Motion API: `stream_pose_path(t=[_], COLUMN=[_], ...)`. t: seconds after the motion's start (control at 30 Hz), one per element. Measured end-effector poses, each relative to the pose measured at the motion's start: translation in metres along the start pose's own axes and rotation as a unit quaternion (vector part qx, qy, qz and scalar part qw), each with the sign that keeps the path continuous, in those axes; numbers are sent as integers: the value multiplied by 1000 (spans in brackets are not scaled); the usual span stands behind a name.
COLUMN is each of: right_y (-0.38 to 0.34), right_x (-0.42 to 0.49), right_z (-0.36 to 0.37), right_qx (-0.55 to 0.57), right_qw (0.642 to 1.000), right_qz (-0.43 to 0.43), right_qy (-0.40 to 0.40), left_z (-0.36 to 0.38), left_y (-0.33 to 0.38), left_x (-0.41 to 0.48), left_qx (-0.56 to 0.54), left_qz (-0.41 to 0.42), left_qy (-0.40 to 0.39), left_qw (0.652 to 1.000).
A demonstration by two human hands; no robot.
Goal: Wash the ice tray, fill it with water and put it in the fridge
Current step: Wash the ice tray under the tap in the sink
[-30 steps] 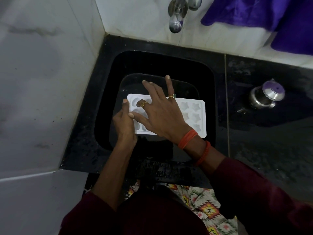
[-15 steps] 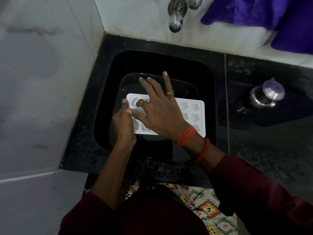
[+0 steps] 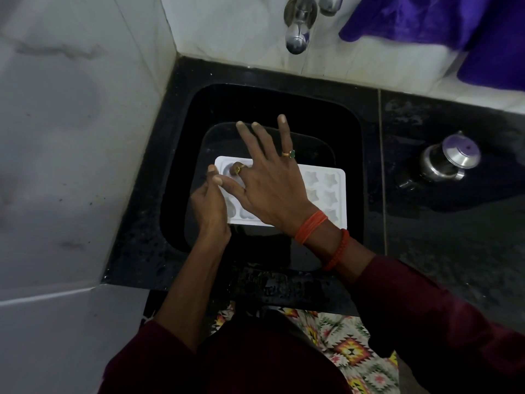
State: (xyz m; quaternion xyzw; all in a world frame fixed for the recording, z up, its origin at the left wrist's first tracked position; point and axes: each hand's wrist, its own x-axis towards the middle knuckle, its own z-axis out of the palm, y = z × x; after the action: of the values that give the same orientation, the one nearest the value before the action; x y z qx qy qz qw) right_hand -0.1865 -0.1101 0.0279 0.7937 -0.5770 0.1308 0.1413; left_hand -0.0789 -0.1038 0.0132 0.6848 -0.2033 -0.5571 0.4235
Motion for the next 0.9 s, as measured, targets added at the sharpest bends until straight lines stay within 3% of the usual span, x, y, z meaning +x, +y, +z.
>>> stream_pose_path(t=[0.9], right_y=[-1], right_x=[-8], right_z=[-6], right_qx=[51], right_qw=[999], right_qz=[8], right_qy=[-17], left_z=[1], left_y=[-4], left_x=[-2], left_qx=[-20], left_qz=[-15], left_qy=[-39], left_qw=[999])
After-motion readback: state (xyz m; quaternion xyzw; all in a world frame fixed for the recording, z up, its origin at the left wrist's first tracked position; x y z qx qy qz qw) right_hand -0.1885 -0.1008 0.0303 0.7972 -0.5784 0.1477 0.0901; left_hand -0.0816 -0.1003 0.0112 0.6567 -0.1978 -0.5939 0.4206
